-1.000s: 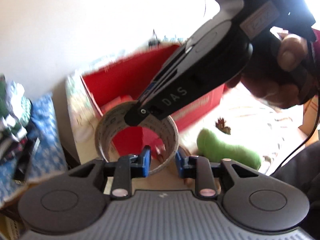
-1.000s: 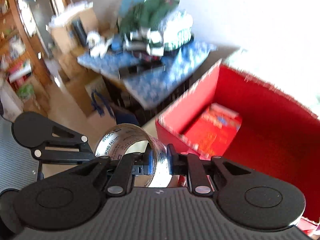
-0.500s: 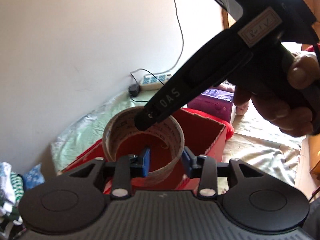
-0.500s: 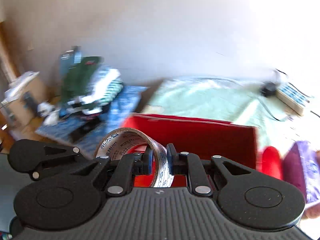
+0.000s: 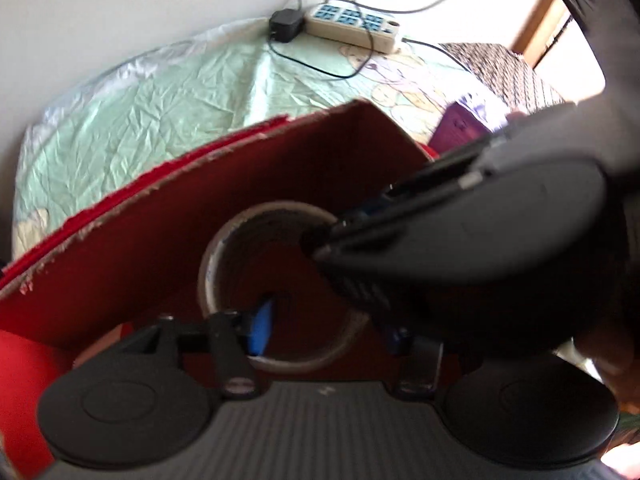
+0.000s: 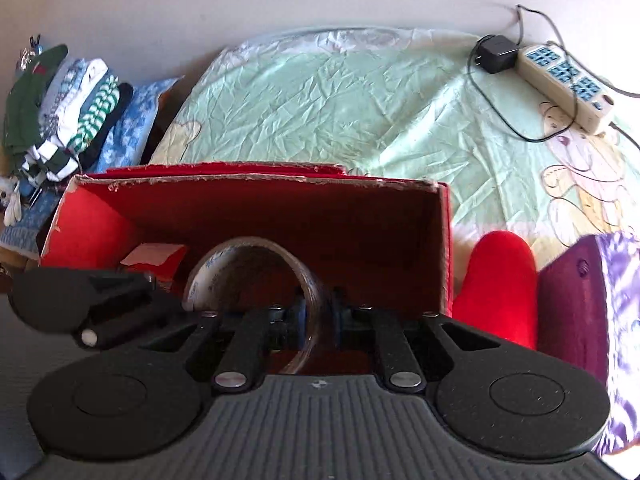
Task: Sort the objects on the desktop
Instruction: 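Lower the tape roll into the red box and open the right gripper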
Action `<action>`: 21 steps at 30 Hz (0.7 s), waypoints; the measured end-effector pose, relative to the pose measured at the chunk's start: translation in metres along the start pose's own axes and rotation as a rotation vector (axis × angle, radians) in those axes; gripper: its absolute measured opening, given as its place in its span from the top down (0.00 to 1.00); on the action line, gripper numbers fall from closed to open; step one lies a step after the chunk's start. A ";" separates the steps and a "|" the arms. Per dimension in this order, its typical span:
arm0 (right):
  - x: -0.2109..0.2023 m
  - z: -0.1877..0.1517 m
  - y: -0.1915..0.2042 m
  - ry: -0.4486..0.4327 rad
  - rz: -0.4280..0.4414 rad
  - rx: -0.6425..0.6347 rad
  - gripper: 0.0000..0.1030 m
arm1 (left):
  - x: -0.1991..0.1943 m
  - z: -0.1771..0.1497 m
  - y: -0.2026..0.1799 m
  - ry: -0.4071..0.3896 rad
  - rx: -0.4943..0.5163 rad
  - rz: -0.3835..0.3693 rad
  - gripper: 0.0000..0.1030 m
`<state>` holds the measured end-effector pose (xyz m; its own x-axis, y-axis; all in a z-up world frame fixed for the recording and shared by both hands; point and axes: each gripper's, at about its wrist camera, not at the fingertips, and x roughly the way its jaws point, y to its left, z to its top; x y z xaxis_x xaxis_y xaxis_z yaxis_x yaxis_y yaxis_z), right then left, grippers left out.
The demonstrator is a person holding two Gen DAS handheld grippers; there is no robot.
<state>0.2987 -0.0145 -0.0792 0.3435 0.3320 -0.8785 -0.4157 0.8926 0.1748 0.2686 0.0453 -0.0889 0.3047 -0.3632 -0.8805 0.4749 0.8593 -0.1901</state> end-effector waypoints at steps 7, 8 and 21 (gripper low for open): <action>0.005 0.002 0.009 -0.010 -0.046 -0.132 0.82 | -0.009 -0.009 0.004 -0.004 -0.048 -0.030 0.41; 0.004 0.002 0.008 -0.014 -0.035 -0.124 0.81 | -0.012 -0.013 0.005 -0.011 -0.040 -0.017 0.40; -0.003 -0.003 0.020 0.017 0.203 -0.016 0.64 | -0.079 -0.057 0.039 -0.159 -0.083 0.109 0.32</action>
<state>0.2870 0.0013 -0.0746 0.2375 0.4993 -0.8333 -0.4879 0.8030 0.3421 0.2163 0.1278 -0.0510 0.4796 -0.3134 -0.8196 0.3648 0.9207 -0.1386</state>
